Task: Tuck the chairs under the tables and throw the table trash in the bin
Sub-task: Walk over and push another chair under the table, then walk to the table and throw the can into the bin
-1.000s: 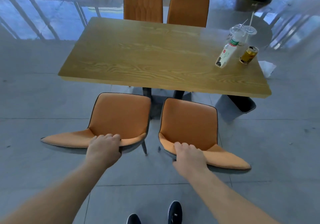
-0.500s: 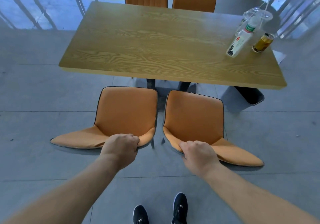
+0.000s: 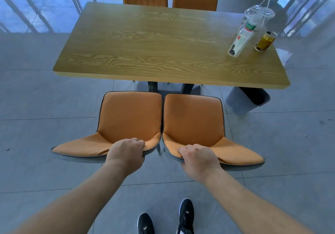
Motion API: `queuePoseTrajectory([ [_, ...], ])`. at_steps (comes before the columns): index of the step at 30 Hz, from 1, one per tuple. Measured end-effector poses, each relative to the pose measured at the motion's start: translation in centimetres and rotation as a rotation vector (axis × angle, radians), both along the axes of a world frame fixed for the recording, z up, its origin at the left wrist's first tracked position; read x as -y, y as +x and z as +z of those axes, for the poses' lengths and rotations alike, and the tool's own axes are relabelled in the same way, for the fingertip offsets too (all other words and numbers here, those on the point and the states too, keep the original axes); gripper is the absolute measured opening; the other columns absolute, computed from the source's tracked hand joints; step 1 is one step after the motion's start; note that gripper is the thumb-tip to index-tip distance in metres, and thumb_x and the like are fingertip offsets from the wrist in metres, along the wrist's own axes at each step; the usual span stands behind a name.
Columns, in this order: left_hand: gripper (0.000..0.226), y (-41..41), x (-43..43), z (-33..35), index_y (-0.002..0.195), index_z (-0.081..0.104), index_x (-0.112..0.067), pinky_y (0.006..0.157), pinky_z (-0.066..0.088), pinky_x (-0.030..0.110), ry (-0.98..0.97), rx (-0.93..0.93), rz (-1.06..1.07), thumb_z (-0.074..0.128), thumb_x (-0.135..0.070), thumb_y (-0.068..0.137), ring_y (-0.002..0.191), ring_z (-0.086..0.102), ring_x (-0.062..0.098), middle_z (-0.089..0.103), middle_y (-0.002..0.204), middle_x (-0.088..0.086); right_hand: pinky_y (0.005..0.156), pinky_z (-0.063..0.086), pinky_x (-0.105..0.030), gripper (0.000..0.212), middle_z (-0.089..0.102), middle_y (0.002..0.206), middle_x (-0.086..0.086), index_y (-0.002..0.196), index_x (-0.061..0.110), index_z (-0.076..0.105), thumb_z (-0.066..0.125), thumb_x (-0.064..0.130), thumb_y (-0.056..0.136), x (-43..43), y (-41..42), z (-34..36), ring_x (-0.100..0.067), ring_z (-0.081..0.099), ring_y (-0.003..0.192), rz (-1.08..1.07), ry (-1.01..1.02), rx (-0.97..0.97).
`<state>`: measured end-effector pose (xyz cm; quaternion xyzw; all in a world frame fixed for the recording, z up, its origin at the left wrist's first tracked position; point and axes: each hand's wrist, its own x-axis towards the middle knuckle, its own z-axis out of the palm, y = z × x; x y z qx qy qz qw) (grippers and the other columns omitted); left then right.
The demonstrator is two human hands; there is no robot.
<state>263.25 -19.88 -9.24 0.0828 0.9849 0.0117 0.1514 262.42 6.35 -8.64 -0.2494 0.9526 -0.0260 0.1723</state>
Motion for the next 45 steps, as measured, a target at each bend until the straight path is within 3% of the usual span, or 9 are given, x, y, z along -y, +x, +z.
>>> queuePoseTrajectory([
  [4,0.037,-0.5,-0.4,0.6,0.102,0.059,-0.034,0.064,0.05,0.027,0.015,0.12,0.063,0.051,-0.069,0.093,0.077,0.057,0.009,0.059,0.089,-0.014,0.069,0.054,-0.035,0.031,0.061,0.097,0.006,0.107,0.026,0.061,0.054,0.053,0.094,0.0,0.0,0.2,-0.019,0.059,0.09,-0.064,-0.009,0.031],
  [6,0.069,-1.0,-0.9,2.1,0.13,0.055,-0.039,0.082,0.056,0.034,0.061,0.24,0.134,0.039,-0.089,0.085,0.104,0.061,0.013,0.064,0.121,-0.012,0.079,0.056,-0.035,0.052,0.064,0.106,0.008,0.117,0.028,0.062,0.042,0.071,0.094,0.0,-0.1,1.7,-0.018,0.059,0.097,-0.149,-0.07,0.015],
  [8,0.096,-1.8,-1.5,4.5,0.152,0.04,-0.04,0.11,0.044,0.049,0.117,0.205,0.182,0.028,-0.099,0.077,0.139,0.047,0.021,0.049,0.154,-0.009,0.095,0.053,-0.036,0.065,0.064,0.129,0.008,0.137,0.029,0.057,0.034,0.074,0.095,-0.6,-0.6,4.2,-0.018,0.058,0.117,-0.268,-0.16,-0.093],
  [11,0.108,-3.4,-3.2,9.3,0.159,0.028,-0.04,0.125,0.021,0.056,0.181,0.055,0.158,0.017,-0.103,0.072,0.155,0.025,0.023,0.031,0.168,-0.006,0.112,0.042,-0.045,0.075,0.048,0.154,0.001,0.152,0.028,0.038,0.027,0.075,0.095,-2.8,-2.0,9.2,-0.024,0.04,0.142,-0.417,-0.207,-0.184],
  [17,0.108,-8.5,-9.7,19.7,0.162,0.022,-0.036,0.127,0.014,0.055,0.26,-0.151,-0.022,0.017,-0.101,0.075,0.158,0.015,0.024,0.023,0.171,-0.003,0.114,0.036,-0.047,0.079,0.046,0.154,-0.007,0.154,0.022,0.035,0.038,0.074,0.095,-10.3,-3.4,20.4,-0.029,0.038,0.142,-0.536,-0.14,-0.414],
  [20,0.106,-10.2,-14.4,24.4,0.16,0.026,-0.037,0.127,0.016,0.056,0.295,-0.257,-0.106,0.018,-0.1,0.076,0.157,0.018,0.025,0.026,0.17,-0.003,0.114,0.035,-0.046,0.081,0.045,0.155,-0.01,0.156,0.022,0.034,0.044,0.072,0.094,-14.6,-3.3,25.4,-0.031,0.038,0.142,-0.573,-0.121,-0.479],
  [26,0.104,-12.1,-27.1,32.1,0.157,0.031,-0.036,0.124,0.024,0.058,0.292,-0.433,-0.291,0.019,-0.1,0.077,0.153,0.027,0.027,0.034,0.166,-0.001,0.106,0.042,-0.047,0.084,0.052,0.148,-0.008,0.149,0.022,0.044,0.037,0.076,0.086,-25.4,-2.5,33.0,-0.031,0.045,0.134,-0.63,-0.158,-0.634],
  [35,0.098,-12.8,-50.9,38.3,0.156,0.033,-0.038,0.125,0.022,0.053,0.357,-0.514,-0.451,0.028,-0.096,0.077,0.154,0.024,0.025,0.033,0.167,-0.002,0.107,0.042,-0.048,0.084,0.049,0.149,-0.007,0.149,0.021,0.042,0.034,0.077,0.087,-47.9,-0.1,38.5,-0.032,0.045,0.133,-0.744,-0.075,-0.744],
  [45,0.1,-17.6,-71.5,38.2,0.155,0.035,-0.039,0.126,0.018,0.054,0.417,-0.483,-0.627,0.025,-0.098,0.075,0.155,0.023,0.026,0.03,0.169,-0.002,0.111,0.037,-0.049,0.083,0.044,0.155,-0.008,0.153,0.02,0.038,0.043,0.075,0.092,-66.3,-2.0,38.7,-0.033,0.04,0.139,-0.906,0.028,-0.738],
])
